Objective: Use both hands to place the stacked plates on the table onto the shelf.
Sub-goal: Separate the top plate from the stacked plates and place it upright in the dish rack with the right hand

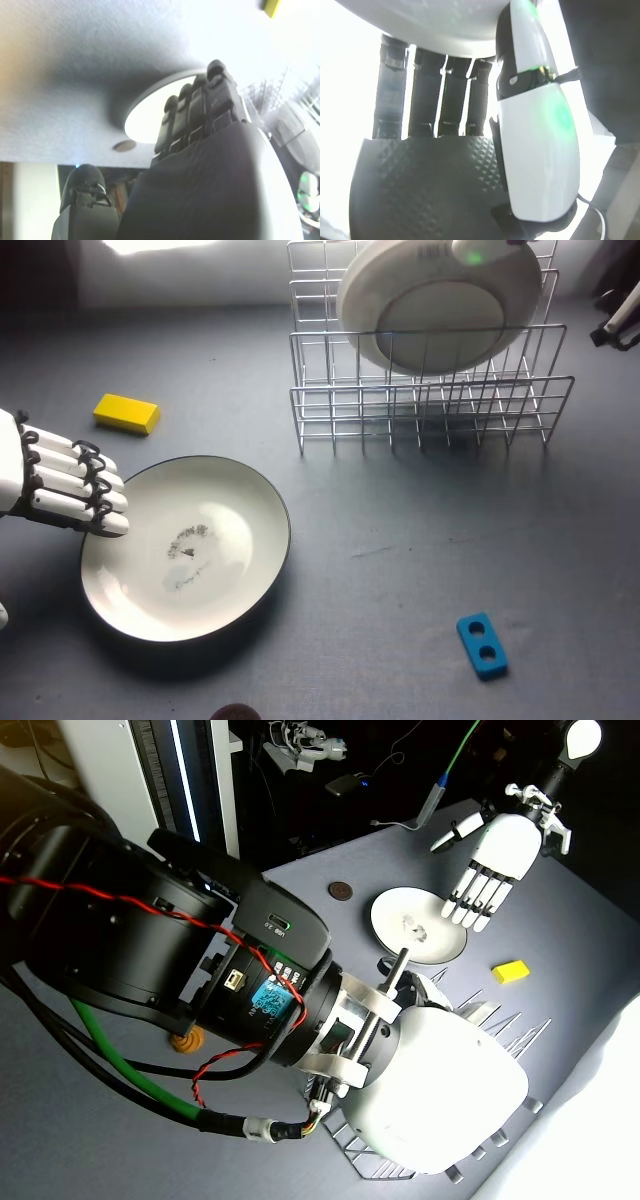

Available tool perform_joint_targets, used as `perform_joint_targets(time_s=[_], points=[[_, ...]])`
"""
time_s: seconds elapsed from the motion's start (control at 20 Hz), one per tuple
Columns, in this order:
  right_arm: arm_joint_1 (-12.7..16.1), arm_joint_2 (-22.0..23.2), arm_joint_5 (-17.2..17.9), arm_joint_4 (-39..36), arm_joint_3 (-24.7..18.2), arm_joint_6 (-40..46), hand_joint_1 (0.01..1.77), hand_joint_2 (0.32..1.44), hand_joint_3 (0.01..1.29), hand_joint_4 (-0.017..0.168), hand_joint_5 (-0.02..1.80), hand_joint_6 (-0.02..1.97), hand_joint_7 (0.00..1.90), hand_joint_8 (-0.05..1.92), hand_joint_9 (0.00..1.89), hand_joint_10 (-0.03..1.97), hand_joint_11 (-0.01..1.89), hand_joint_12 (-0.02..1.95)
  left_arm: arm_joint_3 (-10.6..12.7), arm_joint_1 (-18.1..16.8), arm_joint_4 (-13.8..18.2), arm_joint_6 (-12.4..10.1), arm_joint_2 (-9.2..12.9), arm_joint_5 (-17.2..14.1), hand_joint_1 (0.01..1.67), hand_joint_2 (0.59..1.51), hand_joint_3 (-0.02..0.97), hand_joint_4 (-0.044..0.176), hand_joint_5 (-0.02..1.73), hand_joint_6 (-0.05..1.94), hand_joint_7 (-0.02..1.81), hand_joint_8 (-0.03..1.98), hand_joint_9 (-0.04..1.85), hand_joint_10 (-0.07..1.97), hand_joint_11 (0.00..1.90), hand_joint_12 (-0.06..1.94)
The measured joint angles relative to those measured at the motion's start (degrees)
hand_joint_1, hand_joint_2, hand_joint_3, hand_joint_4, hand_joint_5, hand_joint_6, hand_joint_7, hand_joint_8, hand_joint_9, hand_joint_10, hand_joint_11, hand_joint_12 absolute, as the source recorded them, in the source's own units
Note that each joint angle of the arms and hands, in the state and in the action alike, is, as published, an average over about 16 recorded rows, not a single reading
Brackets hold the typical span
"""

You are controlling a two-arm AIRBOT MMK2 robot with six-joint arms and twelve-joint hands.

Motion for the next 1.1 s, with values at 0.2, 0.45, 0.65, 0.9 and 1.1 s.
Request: perform_joint_targets(time_s=[0.2, 0.45, 0.65, 0.9, 1.1], points=[[-0.9, -0.1, 0.6, 0.0, 0.2, 0.3, 1.24, 1.03, 0.01, -0.009, 0.93, 0.85, 1.1, 0.82, 1.26, 0.1, 0.77, 1.19, 0.1, 0.0, 0.0, 0.0, 0.0, 0.0, 0.02, 1.078, 0.014, -0.002, 0.02, 0.02, 0.02, 0.0, 0.01, 0.01, 0.01, 0.02], [-1.8, -0.1, 1.3, 0.2, 0.2, 0.6, 1.24, 1.05, 0.01, -0.005, 0.91, 0.87, 1.07, 0.86, 1.23, 0.09, 0.74, 1.21, 0.1, 0.0, 0.0, 0.0, 0.0, 0.0, 0.01, 1.073, 0.014, -0.001, 0.02, 0.02, 0.02, 0.0, 0.01, 0.0, 0.01, 0.02], [-2.2, 0.0, 1.5, 0.3, 0.1, 0.7, 1.21, 1.08, 0.01, -0.005, 0.86, 0.93, 1.0, 0.75, 1.16, 0.07, 0.66, 1.23, 0.1, -0.1, 0.0, 0.0, 0.0, 0.0, 0.01, 1.066, 0.014, -0.001, 0.02, 0.02, 0.02, 0.0, 0.01, 0.0, 0.01, 0.02], [-2.0, 0.4, 1.6, 0.4, -0.3, 0.8, 1.11, 1.12, 0.01, -0.004, 0.8, 0.71, 0.93, 0.48, 1.02, 0.04, 0.51, 1.22, 0.1, -0.1, 0.0, 0.0, 0.0, 0.1, 0.02, 1.062, 0.014, -0.001, 0.02, 0.02, 0.02, 0.0, 0.01, 0.0, 0.01, 0.02], [-1.5, 0.9, 1.6, 0.4, -1.1, 0.7, 1.01, 1.14, 0.01, -0.004, 0.73, 0.49, 0.85, 0.26, 0.9, 0.02, 0.37, 1.23, 0.2, -0.1, 0.0, 0.0, 0.0, 0.1, 0.02, 1.06, 0.014, -0.001, 0.02, 0.02, 0.02, 0.0, 0.01, 0.01, 0.01, 0.02]])
